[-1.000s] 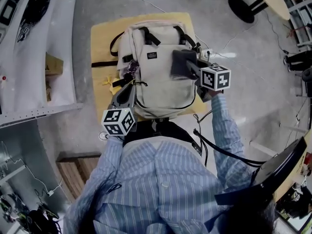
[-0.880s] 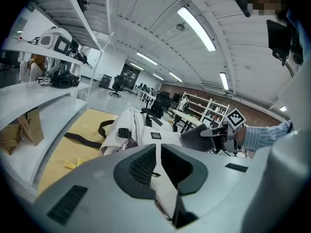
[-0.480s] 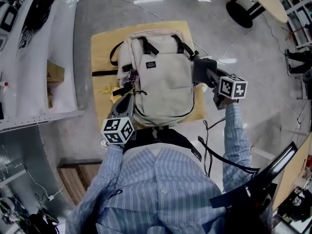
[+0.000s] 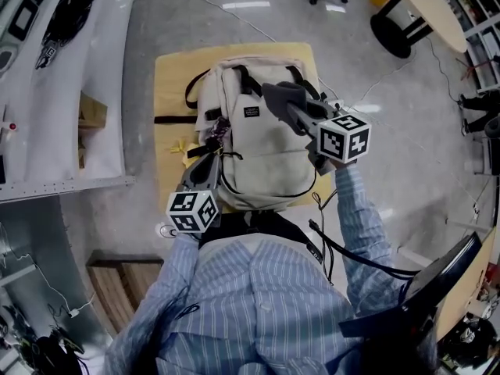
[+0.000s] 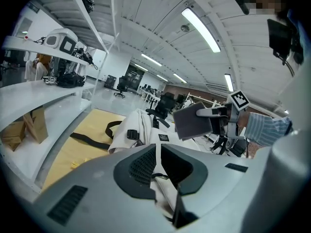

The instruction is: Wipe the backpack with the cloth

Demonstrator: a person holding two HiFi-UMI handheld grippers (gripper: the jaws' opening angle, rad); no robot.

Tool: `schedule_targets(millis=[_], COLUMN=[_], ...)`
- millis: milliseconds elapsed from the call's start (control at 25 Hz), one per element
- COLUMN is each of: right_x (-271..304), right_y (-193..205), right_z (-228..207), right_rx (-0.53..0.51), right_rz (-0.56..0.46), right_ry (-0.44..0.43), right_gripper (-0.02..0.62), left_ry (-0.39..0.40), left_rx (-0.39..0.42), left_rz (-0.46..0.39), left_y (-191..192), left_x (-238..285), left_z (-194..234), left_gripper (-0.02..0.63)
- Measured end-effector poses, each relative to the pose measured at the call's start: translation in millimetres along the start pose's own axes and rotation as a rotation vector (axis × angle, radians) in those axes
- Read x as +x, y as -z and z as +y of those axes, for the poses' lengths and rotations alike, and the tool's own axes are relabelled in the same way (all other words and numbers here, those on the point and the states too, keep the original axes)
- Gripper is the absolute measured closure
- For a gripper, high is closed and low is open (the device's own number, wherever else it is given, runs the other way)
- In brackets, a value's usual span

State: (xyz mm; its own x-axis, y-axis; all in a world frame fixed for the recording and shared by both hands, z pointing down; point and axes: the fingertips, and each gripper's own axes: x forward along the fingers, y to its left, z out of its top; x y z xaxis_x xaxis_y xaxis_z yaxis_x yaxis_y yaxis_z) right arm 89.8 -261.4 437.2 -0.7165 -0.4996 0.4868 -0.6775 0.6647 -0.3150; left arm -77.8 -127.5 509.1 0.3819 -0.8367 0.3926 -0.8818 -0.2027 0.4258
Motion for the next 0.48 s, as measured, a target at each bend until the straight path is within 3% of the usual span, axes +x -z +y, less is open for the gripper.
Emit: schedule_targets(millis=[320,480], right_x=[106.4,130.4], right_y=[-1.7,15.1], right_z=[98.9,103.2], right_rx=[-0.061,-0.101], right_rz=[0.053,0.106], right_ry=[-0.211,-0.215], right_gripper=[0.548,0.548], left_ry=[-0.013,-0.029], left_rx=[-0.01,-0.018], left_rz=[0.002,-0.001], left_y=[-1.6,-1.8], left_x=[-4.0,-7.9], left_z=[13.9,24.2], left_gripper=[0.572,0.572])
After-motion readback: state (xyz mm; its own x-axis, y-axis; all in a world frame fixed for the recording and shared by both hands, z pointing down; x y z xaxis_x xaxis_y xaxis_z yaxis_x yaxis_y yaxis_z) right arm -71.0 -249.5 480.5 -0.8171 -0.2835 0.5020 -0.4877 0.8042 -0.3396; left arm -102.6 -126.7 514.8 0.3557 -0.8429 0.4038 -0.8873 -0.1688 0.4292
